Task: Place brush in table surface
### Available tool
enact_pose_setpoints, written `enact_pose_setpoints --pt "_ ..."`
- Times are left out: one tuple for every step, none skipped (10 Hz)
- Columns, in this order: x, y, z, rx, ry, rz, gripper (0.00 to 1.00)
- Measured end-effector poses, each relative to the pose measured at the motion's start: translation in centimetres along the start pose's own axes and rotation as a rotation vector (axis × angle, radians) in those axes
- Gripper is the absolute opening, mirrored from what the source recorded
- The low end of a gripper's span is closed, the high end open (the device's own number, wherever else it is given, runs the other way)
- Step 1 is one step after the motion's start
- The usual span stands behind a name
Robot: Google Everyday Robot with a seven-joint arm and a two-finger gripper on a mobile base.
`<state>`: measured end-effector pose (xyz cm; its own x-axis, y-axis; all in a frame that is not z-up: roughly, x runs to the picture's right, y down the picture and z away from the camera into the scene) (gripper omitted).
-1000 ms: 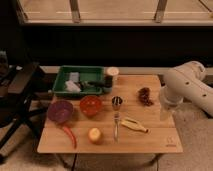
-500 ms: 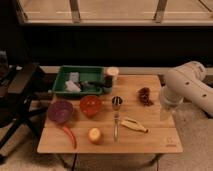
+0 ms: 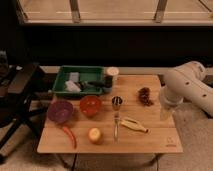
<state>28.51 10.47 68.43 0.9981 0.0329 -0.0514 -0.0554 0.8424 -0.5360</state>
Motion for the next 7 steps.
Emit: enact_pose_setpoints --pt "0.0 0.0 0.0 0.0 0.0 0.0 0.65" --pt "0.0 0.0 0.0 0.0 0.0 0.0 0.65" --pt "0.0 -0.1 0.0 0.001 0.0 0.001 0.65" --pt "0.2 -0.2 -0.3 -0.008 0.011 0.001 0.65" --pt "-0.5 -1.0 -0.8 -0.01 0.009 0.004 0.65" --pt "-1.6 -2.2 -1.1 -0.013 -0.001 0.01 0.65" --pt "-3.0 -3.2 -1.2 -0.012 -0.009 0.012 0.65"
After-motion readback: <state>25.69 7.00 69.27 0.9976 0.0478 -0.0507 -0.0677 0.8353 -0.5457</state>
